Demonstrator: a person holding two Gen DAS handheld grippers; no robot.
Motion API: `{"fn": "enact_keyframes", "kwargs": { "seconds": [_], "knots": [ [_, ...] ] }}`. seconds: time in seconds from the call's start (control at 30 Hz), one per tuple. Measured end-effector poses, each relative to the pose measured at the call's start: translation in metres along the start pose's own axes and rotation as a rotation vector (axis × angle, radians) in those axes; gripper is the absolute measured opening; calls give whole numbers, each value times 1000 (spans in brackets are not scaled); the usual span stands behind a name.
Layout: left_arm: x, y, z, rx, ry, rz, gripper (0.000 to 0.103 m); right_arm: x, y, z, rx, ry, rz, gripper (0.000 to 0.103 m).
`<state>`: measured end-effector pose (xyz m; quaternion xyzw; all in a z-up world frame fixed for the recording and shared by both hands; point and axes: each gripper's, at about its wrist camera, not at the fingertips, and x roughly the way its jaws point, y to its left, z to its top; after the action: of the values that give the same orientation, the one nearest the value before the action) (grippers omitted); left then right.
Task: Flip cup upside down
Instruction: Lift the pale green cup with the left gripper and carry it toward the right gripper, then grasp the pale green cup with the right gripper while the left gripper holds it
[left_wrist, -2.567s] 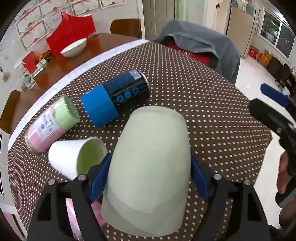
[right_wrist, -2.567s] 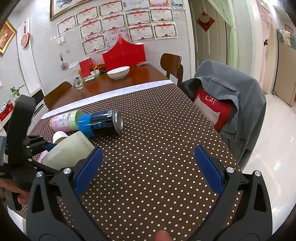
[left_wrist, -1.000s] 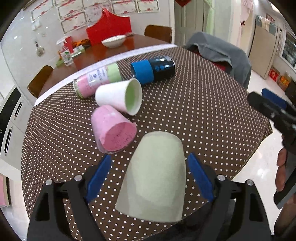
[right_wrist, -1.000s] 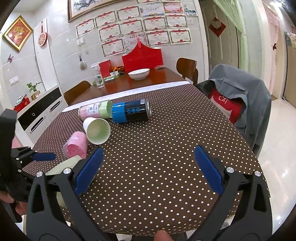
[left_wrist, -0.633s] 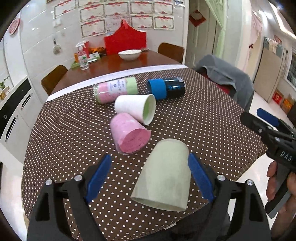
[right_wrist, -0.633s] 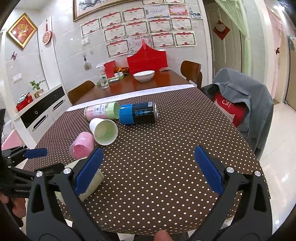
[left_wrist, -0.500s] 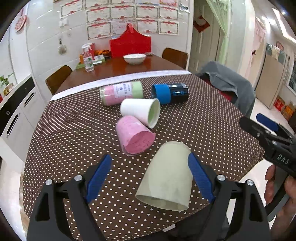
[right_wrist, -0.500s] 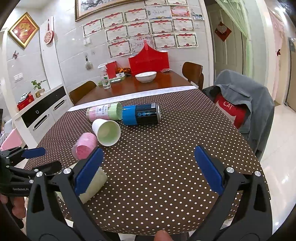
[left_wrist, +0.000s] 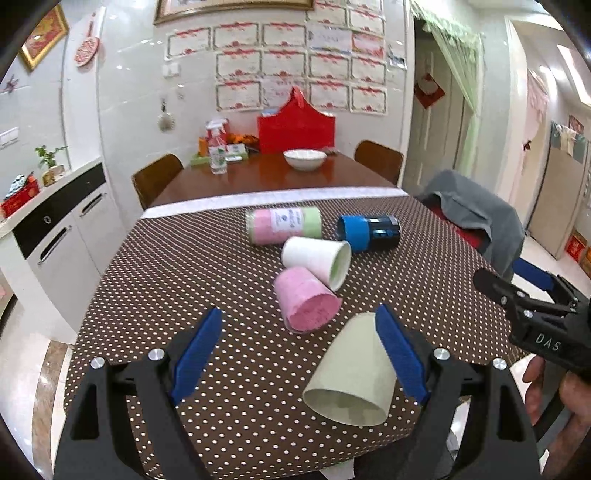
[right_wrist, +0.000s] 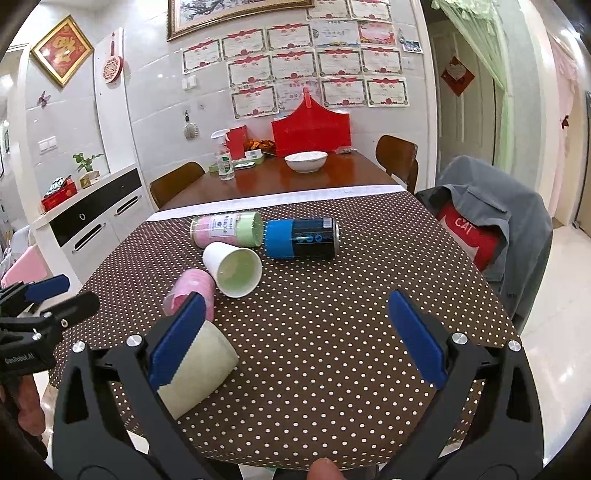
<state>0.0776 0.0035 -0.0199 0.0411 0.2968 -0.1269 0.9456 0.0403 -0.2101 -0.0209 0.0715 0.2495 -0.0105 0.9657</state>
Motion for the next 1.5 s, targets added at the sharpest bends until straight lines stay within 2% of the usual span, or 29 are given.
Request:
{"fn": "enact_keyframes", "kwargs": {
  "seconds": [0.87,1.1,1.37,1.5],
  "knots": [
    [-56,44,-13,-132,-167,136,84,-9,54,14,-97,-4,84,97],
    [-69,50,-19,-143,-212,181,84,-2,59,17,-62,62,145,97],
    [-78,52,-27,-131,-251,210,84,3,72,13,-82,104,119,97],
    [-78,56,-33,-139,-252,203,84,13,75,13,-62,160,126,97]
  ]
}}
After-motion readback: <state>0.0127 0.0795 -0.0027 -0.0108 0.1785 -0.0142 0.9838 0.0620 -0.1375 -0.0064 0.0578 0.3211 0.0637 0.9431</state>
